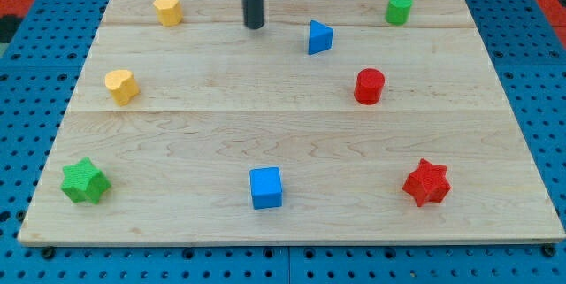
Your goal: Place your arm at the center
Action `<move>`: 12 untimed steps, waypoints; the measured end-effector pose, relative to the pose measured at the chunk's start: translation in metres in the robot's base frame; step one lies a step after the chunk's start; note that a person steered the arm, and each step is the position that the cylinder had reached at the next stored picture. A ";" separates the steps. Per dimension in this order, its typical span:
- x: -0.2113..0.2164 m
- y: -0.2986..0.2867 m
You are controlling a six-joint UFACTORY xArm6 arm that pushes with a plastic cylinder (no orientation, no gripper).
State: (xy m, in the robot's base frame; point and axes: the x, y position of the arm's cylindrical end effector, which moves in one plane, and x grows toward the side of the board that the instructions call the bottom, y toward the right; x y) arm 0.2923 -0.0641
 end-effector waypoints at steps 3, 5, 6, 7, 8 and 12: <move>0.043 -0.158; 0.043 -0.158; 0.043 -0.203; 0.031 -0.233; -0.009 -0.206; 0.114 -0.005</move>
